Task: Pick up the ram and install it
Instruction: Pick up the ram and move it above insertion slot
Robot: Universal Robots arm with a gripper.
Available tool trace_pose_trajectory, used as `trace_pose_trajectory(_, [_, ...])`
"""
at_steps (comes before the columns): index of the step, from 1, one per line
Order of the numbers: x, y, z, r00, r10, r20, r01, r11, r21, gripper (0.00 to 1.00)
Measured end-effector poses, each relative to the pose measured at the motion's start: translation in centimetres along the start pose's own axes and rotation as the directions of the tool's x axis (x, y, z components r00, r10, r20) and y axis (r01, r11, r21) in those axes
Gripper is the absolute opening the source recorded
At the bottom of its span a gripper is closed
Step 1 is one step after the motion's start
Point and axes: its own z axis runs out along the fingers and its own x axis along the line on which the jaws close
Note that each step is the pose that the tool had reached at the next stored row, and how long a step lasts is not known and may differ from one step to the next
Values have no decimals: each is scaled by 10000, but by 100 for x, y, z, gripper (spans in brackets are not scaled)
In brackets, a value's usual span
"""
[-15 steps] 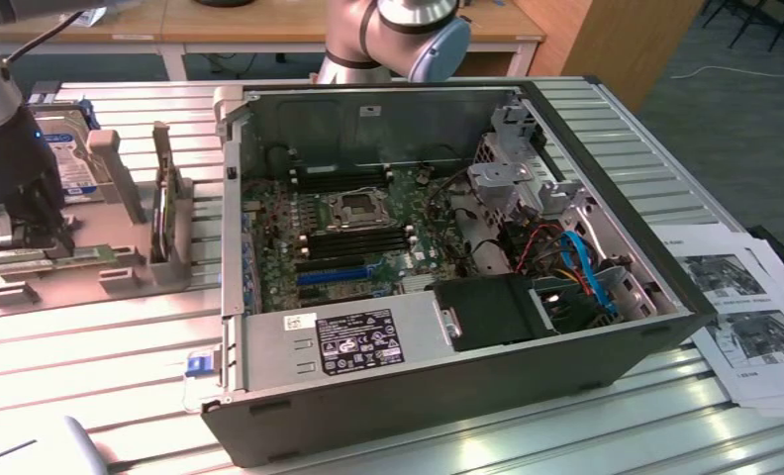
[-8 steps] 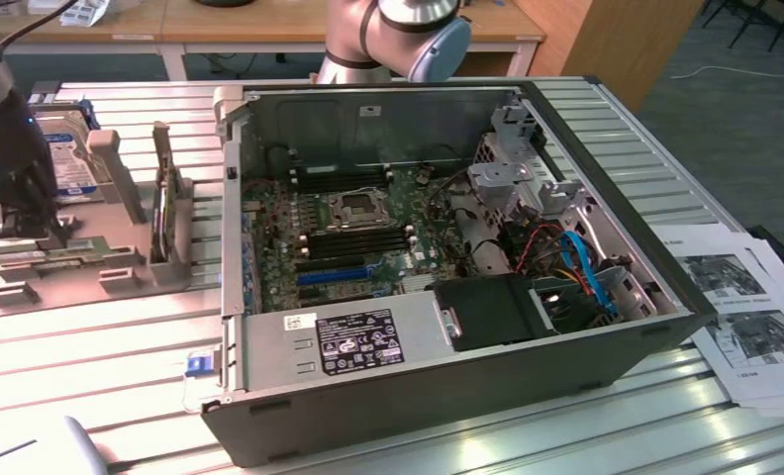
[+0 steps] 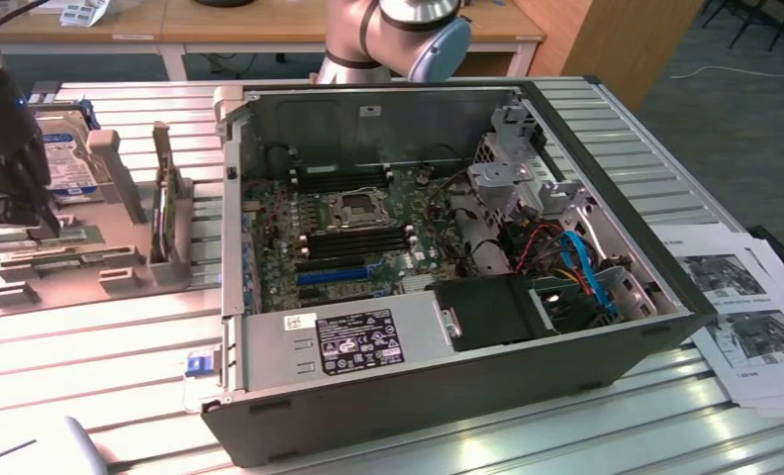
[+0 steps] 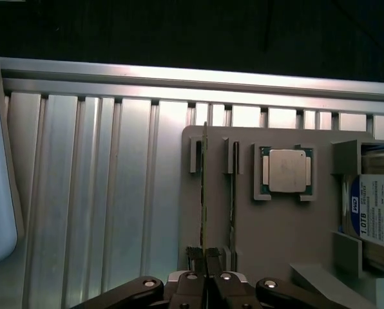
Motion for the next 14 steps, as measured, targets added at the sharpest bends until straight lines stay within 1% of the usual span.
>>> trace_pose_trajectory(9, [-3, 1, -169, 10000, 0, 2, 0, 10000, -41, 12])
trace_pose_trajectory(14, [-5, 7, -271, 10000, 0, 2, 0, 10000, -44, 12])
